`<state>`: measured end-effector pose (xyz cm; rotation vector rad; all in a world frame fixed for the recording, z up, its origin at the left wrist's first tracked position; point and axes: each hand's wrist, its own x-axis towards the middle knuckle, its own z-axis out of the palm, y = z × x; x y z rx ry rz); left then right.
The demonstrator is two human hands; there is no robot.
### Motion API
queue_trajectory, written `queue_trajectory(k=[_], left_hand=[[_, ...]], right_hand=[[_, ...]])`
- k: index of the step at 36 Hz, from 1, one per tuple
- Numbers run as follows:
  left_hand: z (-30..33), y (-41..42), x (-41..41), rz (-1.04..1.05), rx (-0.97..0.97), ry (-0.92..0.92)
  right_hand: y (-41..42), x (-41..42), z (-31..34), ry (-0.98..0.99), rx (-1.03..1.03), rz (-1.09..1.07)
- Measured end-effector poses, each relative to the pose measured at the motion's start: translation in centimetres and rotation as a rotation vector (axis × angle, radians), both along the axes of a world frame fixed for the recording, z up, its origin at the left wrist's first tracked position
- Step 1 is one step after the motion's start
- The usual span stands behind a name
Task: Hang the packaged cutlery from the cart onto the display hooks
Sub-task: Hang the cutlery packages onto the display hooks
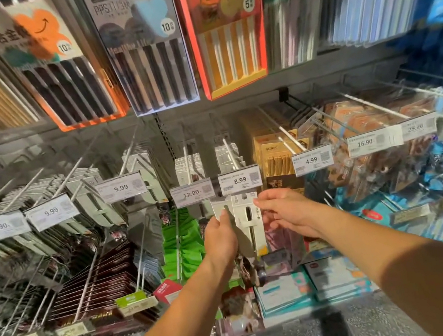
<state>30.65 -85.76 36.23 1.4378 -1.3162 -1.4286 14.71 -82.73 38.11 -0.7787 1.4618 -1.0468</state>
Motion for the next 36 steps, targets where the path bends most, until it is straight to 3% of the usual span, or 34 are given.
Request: queue_trajectory(k=[4, 8, 18, 36], left_hand=[[0.3, -0.1, 0.6, -0.016, -0.006, -0.035], [-0.1, -0.4, 1.5, -0.012, -0.004, -0.038], [0.4, -0.3, 2.6, -0.046, 0.053, -0.017], [0.8, 0.1, 2.6, -0.087, 0.055, -0.034]], right_hand=[[0.4, -0.1, 0.2, 0.051, -0.004, 0.070], [-0.2, -0.5, 0.0, 0.227, -0.092, -0.018], [-2.2, 0.6, 0.6, 0.373, -0.220, -0.150], [-2.3, 1.5, 0.1, 0.444, -0.277, -0.195]])
